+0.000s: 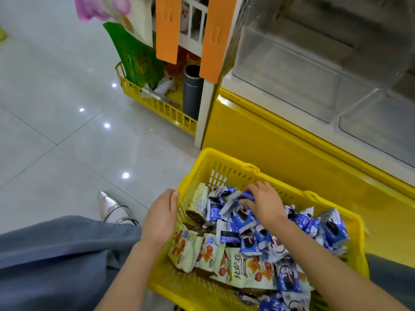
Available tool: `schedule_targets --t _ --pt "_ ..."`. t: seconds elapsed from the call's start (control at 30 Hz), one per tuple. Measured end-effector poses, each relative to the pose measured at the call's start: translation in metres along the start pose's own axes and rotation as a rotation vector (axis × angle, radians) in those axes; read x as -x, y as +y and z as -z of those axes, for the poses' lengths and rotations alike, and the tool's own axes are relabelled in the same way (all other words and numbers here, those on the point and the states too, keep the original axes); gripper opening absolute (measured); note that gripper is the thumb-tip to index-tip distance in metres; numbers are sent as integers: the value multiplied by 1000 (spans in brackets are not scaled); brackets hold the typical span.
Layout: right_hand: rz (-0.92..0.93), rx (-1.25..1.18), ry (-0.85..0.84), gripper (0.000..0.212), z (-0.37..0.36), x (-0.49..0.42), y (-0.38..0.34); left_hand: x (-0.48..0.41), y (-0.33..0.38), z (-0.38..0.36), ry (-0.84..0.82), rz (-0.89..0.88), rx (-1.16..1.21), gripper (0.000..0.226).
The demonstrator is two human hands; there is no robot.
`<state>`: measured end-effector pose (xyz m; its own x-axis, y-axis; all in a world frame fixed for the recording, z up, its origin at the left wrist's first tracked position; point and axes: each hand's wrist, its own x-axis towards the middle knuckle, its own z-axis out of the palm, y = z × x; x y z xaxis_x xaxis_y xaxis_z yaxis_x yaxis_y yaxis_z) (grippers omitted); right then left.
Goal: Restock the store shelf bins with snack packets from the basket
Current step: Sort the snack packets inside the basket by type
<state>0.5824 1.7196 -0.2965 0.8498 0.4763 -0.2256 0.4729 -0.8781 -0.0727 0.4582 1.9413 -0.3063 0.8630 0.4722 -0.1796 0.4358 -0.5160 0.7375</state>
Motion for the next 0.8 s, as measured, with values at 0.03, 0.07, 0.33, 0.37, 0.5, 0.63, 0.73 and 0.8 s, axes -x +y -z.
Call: schedule_targets --t 0.03,0.07,0.33,0.37,0.5,0.63,0.73,0.8 --pt "-23 -90 61 33 7 5 -3 2 3 0 75 -13 0 23" --pt "-61 -207 108 34 14 11 -8 4 9 0 156 -46 5 21" --pt "-160 -1096 -128 28 34 50 -47 32 67 -26 -500 197 682 28" --pt "-137 -1064 -147 28 30 52 -48 35 66 -29 -532 220 723 30" --pt "-185 -841 33 19 17 46 -27 38 58 -26 -434 249 770 25" --pt "-452 -630 137 48 3 29 6 35 49 -23 -362 268 757 17" --pt "-524 -520 124 53 -8 17 11 33 49 -22 -320 280 747 15" --pt "-550 -329 89 52 -13 13 9 32 48 -22 -309 285 755 15"
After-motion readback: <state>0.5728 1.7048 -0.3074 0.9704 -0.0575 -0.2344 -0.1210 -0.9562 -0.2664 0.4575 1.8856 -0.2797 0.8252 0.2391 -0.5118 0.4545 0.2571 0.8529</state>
